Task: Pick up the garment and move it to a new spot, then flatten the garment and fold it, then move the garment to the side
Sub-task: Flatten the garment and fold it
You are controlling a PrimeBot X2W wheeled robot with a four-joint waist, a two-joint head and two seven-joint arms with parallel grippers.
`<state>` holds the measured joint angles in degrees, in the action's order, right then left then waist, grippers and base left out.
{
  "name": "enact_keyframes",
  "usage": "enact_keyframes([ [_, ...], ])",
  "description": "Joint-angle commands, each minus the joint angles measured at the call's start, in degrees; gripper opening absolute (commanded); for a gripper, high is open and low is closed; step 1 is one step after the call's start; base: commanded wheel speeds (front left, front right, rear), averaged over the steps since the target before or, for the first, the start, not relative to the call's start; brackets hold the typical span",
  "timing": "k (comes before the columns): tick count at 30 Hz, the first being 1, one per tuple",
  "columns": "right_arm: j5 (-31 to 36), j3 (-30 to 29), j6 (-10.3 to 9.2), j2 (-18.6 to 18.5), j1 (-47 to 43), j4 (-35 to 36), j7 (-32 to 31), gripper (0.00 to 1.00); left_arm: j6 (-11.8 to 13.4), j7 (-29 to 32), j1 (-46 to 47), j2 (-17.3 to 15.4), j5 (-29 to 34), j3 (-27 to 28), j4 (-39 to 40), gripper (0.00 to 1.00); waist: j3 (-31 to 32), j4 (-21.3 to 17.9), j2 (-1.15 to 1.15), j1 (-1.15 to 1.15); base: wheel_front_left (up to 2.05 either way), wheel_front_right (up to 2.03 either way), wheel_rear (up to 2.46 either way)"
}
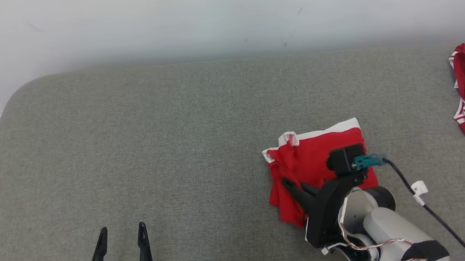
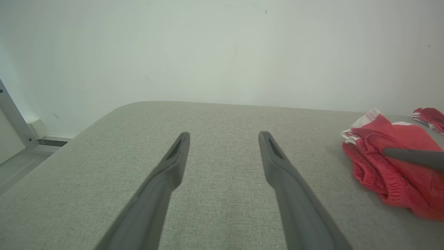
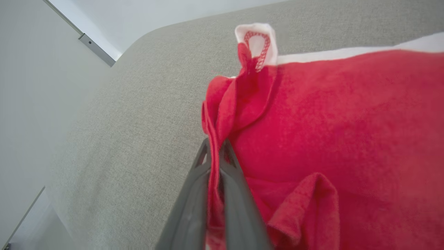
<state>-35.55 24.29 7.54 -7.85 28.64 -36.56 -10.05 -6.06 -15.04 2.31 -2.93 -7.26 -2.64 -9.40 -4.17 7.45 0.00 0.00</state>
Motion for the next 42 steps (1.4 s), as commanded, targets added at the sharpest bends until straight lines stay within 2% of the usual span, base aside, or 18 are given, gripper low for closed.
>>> enact_keyframes([
  [1, 0.4, 0.3, -0.14, 0.7, -0.5, -0.1, 0.3, 0.0, 0.0, -0.2, 0.2, 0.1, -0.7, 0.1, -0.1, 1.0, 0.0, -0.1, 0.0, 0.0, 0.0, 0.0, 0.0],
  [2, 0.5, 0.4, -0.14, 0.9, -0.5, -0.4, 0.6, 0.0, 0.0, -0.2, 0.3, 0.1, -0.6, 0.1, -0.1, 1.0, -0.1, -0.2, 0.0, 0.0, 0.0, 0.0, 0.0],
  [3, 0.8, 0.5, -0.14, 0.9, -0.5, -0.8, 0.7, 0.07, -0.1, -0.2, 0.4, 0.1, -0.6, 0.2, -0.2, 1.0, 0.0, -0.2, 0.0, 0.0, 0.0, 0.0, 0.0],
  [4, 1.0, 1.0, -0.14, 1.0, -0.4, -0.5, 1.3, 0.37, -0.1, -0.2, 0.5, 0.1, -0.6, 0.2, -0.3, 1.0, 0.0, -0.3, 0.0, 0.0, 0.0, 0.0, 0.0],
  [5, 0.8, 1.0, -0.15, 1.1, -0.4, -0.5, 1.9, 1.0, -0.1, -0.2, 0.6, 0.1, -0.5, 0.2, -0.4, 1.0, 0.0, -0.3, 0.0, 0.0, 0.0, 0.0, 0.0],
  [13, 1.5, 0.2, -0.15, -3.1, -1.8, 5.7, 10.8, 1.0, -0.4, -0.2, -0.7, 0.1, 0.1, 1.3, -0.5, 1.0, 1.3, -1.5, 0.0, 0.0, 0.0, 0.0, 0.0],
  [18, 2.3, -5.0, -0.15, -6.7, -4.7, 10.0, 15.2, 1.0, -0.4, -0.2, -1.7, 0.1, 0.5, 2.5, 0.0, 1.0, 1.9, -2.7, 0.0, 0.0, 0.0, 0.0, 0.0],
  [22, 3.0, -10.0, -0.15, -8.2, -7.8, 12.1, 16.4, 1.0, -0.5, -0.2, -2.3, 0.1, 0.7, 3.5, 0.3, 1.0, 2.1, -3.7, 0.0, 0.0, 0.0, 0.0, 0.0],
  [27, 4.5, -14.4, -0.15, -7.9, -11.7, 14.2, 16.8, 1.0, -0.8, -0.2, -2.8, 0.1, 1.0, 4.2, 0.4, 1.0, 2.5, -4.3, 0.0, 0.0, 0.0, 0.0, 0.0],
  [33, 7.1, -18.0, -0.14, -5.8, -16.3, 17.2, 20.0, 1.0, -0.9, -0.2, -3.3, 0.1, 1.4, 4.9, 0.4, 1.0, 3.5, -5.1, 0.0, 0.0, 0.0, 0.0, 0.0],
  [38, 8.3, -18.4, -0.15, -4.5, -18.6, 17.9, 20.6, 1.0, -1.0, -0.2, -3.4, 0.1, 1.6, 5.6, 0.5, 1.0, 3.9, -5.6, 0.0, 0.0, 0.0, 0.0, 0.0],
  [42, 9.3, -16.1, -0.15, -3.6, -18.8, 17.8, 18.5, 1.0, -1.1, -0.2, -3.6, 0.1, 1.9, 5.4, 0.2, 1.0, 4.2, -5.4, 0.0, 0.0, 0.0, 0.0, 0.0],
])
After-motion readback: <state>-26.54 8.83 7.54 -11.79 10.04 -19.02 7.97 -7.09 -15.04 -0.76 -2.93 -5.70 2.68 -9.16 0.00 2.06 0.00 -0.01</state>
